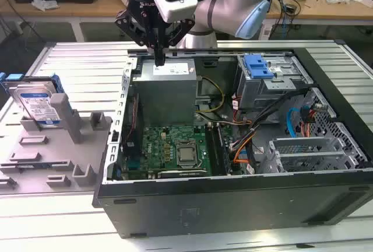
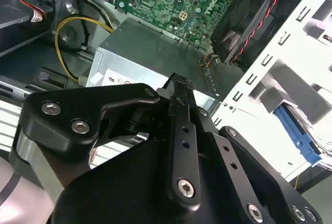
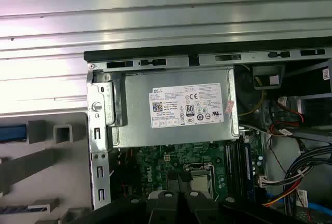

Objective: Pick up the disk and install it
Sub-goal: 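Reach for the disk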

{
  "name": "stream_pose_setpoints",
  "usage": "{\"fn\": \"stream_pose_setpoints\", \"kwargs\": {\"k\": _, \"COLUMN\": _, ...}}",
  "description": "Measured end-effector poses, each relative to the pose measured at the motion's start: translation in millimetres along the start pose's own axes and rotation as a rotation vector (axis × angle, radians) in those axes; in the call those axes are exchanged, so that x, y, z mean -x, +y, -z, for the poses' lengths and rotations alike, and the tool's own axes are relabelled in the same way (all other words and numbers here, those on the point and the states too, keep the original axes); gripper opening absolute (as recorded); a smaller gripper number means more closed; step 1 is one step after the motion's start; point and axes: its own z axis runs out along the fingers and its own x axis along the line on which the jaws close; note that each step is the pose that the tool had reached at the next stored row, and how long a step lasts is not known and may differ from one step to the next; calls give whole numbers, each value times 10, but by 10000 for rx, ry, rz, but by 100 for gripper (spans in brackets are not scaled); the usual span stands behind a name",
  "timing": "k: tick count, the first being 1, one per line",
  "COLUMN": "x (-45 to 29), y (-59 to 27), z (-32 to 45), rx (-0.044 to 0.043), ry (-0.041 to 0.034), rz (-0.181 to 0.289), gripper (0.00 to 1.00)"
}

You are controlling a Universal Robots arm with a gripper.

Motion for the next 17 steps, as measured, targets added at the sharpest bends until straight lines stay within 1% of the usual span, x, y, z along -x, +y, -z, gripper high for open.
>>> {"fn": "stream_pose_setpoints", "kwargs": {"k": 13, "x": -4, "y": 0, "z": 0, "rx": 0, "ry": 0, "rz": -1, "gripper": 11}}
{"fn": "stream_pose_setpoints", "kwargs": {"k": 15, "x": -21, "y": -2, "z": 0, "rx": 1, "ry": 0, "rz": -2, "gripper": 11}}
{"fn": "stream_pose_setpoints", "kwargs": {"k": 17, "x": -68, "y": -5, "z": 1, "rx": 1, "ry": 0, "rz": -1, "gripper": 11}}
